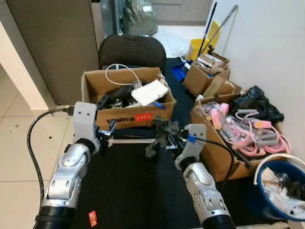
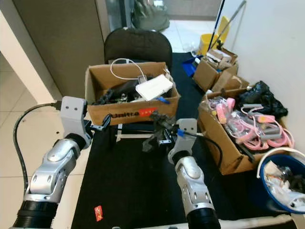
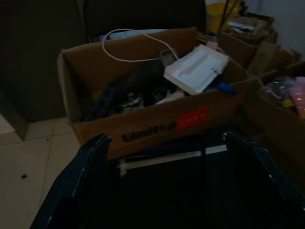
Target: Picking trash to rubbish bin
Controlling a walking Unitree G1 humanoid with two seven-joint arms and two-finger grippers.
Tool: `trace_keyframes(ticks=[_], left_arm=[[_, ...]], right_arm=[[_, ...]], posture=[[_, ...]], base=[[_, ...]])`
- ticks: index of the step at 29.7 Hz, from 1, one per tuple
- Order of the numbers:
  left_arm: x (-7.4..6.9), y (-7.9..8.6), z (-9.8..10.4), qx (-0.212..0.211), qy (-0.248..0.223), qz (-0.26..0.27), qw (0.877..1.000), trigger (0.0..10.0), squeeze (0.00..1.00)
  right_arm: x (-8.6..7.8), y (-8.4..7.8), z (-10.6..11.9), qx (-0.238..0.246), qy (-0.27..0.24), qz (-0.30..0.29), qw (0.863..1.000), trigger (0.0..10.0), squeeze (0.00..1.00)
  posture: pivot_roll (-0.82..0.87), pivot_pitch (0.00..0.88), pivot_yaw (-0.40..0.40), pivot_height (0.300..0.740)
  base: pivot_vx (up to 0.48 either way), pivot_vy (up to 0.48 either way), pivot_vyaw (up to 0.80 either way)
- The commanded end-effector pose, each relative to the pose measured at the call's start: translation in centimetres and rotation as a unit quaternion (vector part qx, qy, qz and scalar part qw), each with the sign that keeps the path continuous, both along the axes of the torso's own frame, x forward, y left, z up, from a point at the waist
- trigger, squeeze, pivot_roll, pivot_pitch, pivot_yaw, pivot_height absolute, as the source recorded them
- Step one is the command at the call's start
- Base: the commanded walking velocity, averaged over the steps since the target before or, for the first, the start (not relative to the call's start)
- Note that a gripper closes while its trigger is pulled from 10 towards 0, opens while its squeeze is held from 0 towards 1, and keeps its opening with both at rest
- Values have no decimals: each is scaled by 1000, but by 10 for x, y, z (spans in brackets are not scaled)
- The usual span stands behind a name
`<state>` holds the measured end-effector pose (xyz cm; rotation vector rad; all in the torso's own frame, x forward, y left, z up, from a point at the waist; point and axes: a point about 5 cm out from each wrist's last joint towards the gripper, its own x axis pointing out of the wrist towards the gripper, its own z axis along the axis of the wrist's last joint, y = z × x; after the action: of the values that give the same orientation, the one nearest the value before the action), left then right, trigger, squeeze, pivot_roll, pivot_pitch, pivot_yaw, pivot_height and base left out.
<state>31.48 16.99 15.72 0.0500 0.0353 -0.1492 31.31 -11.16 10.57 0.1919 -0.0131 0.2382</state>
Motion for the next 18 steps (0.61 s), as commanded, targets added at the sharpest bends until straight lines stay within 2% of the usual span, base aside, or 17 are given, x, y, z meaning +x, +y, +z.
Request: trace_keyframes(ticks=[1, 18], left_arm=[[-2, 0, -7, 4, 15, -4, 1000, 10000, 35], [-2, -1, -7, 5, 16, -8, 1000, 10000, 31]], right_arm=[[-2, -6, -4, -3, 5, -11, 1000, 10000, 0], [-3, -6, -5, -3, 7, -11, 1000, 10000, 0]], posture=[[14, 128, 10, 740], [15, 135, 10, 740]], base=[[364, 0, 0], [401, 0, 0]])
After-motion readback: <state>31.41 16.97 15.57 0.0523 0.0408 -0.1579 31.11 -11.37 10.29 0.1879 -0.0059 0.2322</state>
